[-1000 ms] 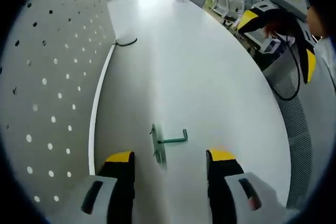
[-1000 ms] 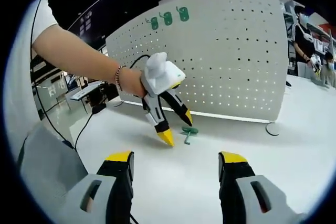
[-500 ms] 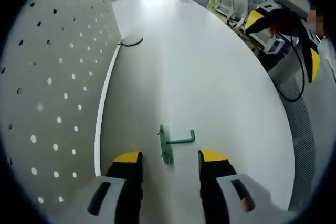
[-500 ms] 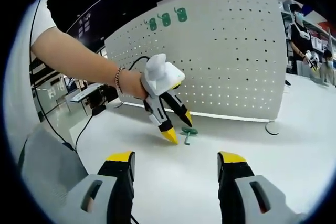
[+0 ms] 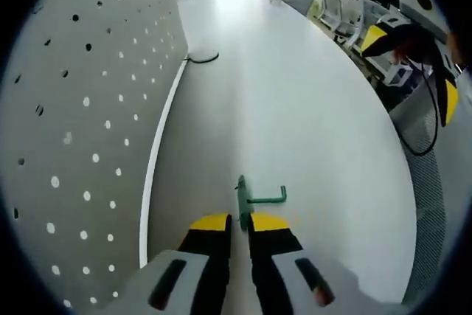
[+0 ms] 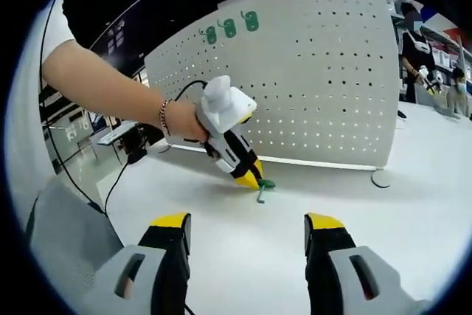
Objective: Insert the hook assembly into the mounting plate slot until the hook locks in place.
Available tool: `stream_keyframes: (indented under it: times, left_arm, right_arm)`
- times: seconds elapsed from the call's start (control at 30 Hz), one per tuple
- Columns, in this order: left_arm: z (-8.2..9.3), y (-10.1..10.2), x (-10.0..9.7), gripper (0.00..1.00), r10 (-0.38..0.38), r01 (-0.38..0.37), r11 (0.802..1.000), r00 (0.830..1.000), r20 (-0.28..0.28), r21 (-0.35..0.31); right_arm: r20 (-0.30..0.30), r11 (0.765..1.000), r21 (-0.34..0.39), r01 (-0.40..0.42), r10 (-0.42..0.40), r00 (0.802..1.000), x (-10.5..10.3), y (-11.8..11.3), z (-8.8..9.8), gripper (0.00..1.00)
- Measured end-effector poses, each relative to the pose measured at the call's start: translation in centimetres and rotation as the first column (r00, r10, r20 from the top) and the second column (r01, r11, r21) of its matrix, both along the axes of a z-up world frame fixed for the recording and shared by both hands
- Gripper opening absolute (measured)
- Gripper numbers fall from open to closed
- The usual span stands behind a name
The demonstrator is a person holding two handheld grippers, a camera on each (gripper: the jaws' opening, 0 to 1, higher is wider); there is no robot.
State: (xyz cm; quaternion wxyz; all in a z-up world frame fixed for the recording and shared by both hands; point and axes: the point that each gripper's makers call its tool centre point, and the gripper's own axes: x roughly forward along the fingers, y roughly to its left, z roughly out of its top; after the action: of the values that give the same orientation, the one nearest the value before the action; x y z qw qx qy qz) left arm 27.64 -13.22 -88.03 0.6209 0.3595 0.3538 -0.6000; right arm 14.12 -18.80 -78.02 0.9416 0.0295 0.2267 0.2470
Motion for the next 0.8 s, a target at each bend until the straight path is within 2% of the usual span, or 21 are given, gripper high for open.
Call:
stream_keyframes:
  times: [0.37, 0.43, 0.8]
  left_arm:
    - [-0.06, 0.04, 0.05, 0.04, -0.015, 0.015, 1.0, 1.0, 0.026, -0.002]
    - [-0.05, 0.06, 0.16, 0.04, 0.0, 0.0, 1.0, 1.0, 0.02, -0.004]
    - [-0.08, 0.04, 0.12, 0.03, -0.016, 0.016, 1.0, 0.999, 0.028, 0.002]
  right_arm:
    - [0.002, 1.0, 0.002, 0.003, -0.003, 1.0, 0.01, -0.07, 0.08, 0.59]
    - [0.0, 1.0, 0.001, 0.004, -0.004, 1.0, -0.01, -0.07, 0.07, 0.59]
    - [0.003, 1.0, 0.001, 0.002, -0.002, 1.0, 0.01, -0.08, 0.06, 0.59]
